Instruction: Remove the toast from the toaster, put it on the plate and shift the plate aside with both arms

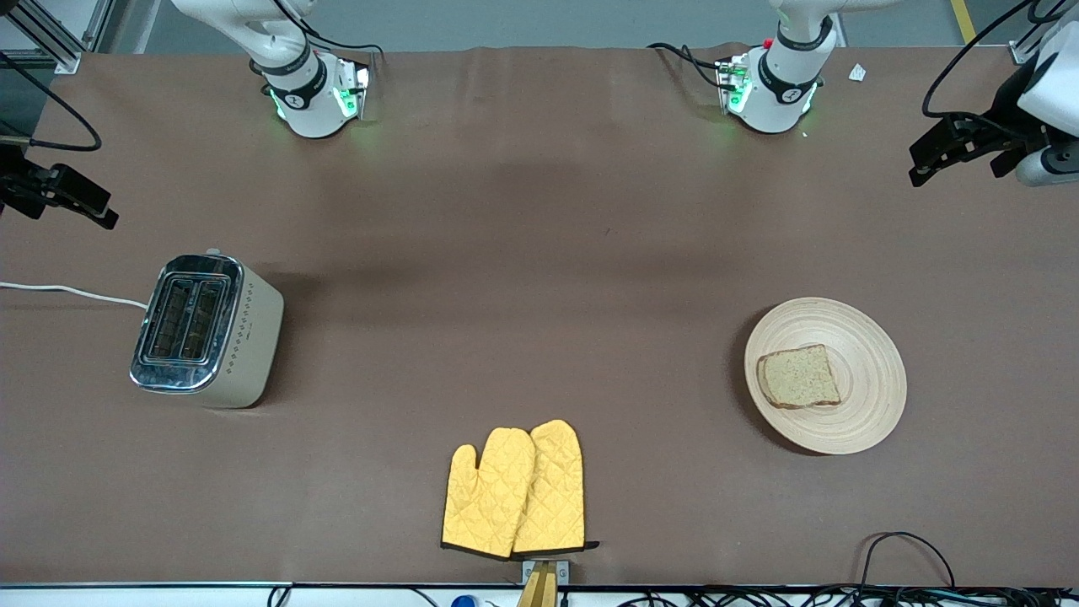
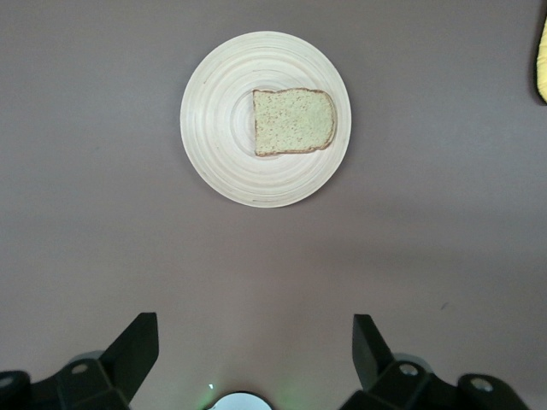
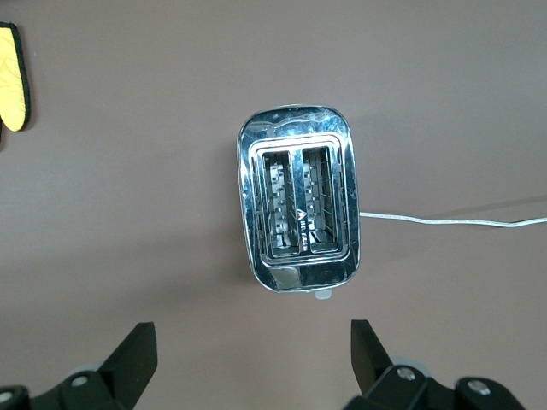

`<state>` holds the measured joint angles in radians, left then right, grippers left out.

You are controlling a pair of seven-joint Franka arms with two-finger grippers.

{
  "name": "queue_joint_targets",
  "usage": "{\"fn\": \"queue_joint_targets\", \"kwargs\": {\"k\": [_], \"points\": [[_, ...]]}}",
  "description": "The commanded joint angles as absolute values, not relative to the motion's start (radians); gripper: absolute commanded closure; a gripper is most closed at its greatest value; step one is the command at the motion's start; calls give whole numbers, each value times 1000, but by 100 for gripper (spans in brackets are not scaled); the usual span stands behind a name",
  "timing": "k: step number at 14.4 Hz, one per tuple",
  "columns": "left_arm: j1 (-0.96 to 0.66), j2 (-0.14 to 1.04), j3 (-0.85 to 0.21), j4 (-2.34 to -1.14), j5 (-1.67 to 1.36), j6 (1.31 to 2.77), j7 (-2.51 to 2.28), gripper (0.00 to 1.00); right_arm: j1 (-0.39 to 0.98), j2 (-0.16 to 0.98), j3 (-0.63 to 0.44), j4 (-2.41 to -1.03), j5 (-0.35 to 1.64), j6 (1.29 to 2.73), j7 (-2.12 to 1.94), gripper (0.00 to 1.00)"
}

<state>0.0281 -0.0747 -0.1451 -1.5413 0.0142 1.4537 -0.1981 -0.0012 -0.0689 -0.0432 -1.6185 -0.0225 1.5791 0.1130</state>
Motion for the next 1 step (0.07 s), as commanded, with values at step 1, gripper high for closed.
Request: {"fn": "queue_joint_targets", "kwargs": {"k": [1], "points": [[29, -35, -140, -1476, -9, 1447, -193, 0, 2, -80, -40, -1629, -37, 1583, 126, 0]]}}
